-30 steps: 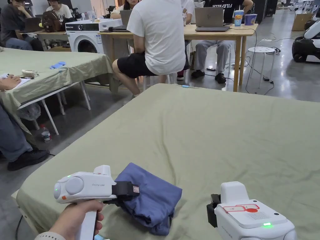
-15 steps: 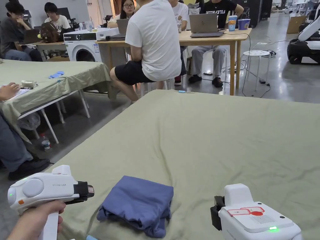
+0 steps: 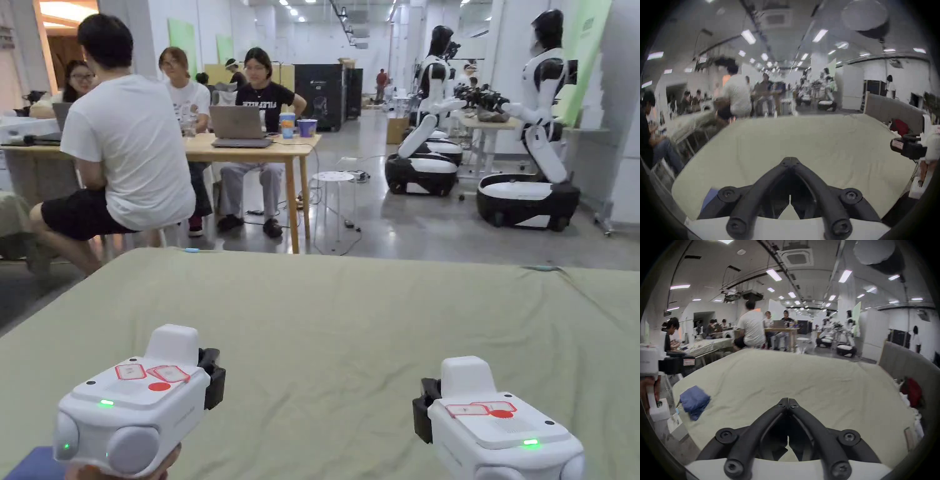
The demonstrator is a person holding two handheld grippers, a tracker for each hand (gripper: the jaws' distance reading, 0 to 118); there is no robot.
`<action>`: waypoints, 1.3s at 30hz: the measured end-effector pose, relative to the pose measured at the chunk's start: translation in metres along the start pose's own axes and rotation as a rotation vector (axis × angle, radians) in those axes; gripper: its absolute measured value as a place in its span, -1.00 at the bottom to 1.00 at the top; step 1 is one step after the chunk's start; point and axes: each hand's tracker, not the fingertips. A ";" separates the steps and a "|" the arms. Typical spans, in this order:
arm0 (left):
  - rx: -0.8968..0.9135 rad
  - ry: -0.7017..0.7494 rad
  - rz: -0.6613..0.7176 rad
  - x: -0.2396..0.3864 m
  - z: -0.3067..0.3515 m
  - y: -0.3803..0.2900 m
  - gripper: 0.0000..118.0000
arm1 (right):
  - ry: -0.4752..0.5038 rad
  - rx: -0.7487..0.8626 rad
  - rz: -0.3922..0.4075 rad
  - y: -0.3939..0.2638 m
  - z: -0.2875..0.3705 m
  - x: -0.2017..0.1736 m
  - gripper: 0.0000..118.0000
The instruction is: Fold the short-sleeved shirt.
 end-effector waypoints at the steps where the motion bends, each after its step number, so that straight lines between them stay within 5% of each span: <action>1: 0.031 -0.014 -0.007 0.017 0.002 0.011 -1.00 | -0.026 0.026 -0.003 0.010 0.015 0.013 -1.00; 9: 0.193 -0.022 0.073 0.108 0.038 0.050 -1.00 | -0.174 0.155 0.024 0.048 0.084 0.100 -1.00; 16: 0.187 -0.017 0.059 0.137 0.047 0.053 -1.00 | -0.158 0.173 0.065 0.049 0.100 0.102 -1.00; 18: 0.189 -0.014 0.039 0.141 0.051 0.052 -1.00 | -0.144 0.179 0.056 0.043 0.099 0.102 -0.86; 22: 0.188 -0.018 0.022 0.139 0.057 0.052 -0.40 | -0.130 0.179 0.014 0.034 0.098 0.105 -0.23; 26: 0.210 -0.020 0.018 0.137 0.060 0.052 0.66 | -0.145 0.178 0.018 0.029 0.098 0.101 0.61; 28: 0.213 -0.022 0.010 0.138 0.060 0.051 1.00 | -0.142 0.177 0.007 0.029 0.098 0.100 1.00; 39: 0.219 -0.009 0.007 0.134 0.058 0.047 1.00 | -0.123 0.166 -0.003 0.030 0.098 0.096 1.00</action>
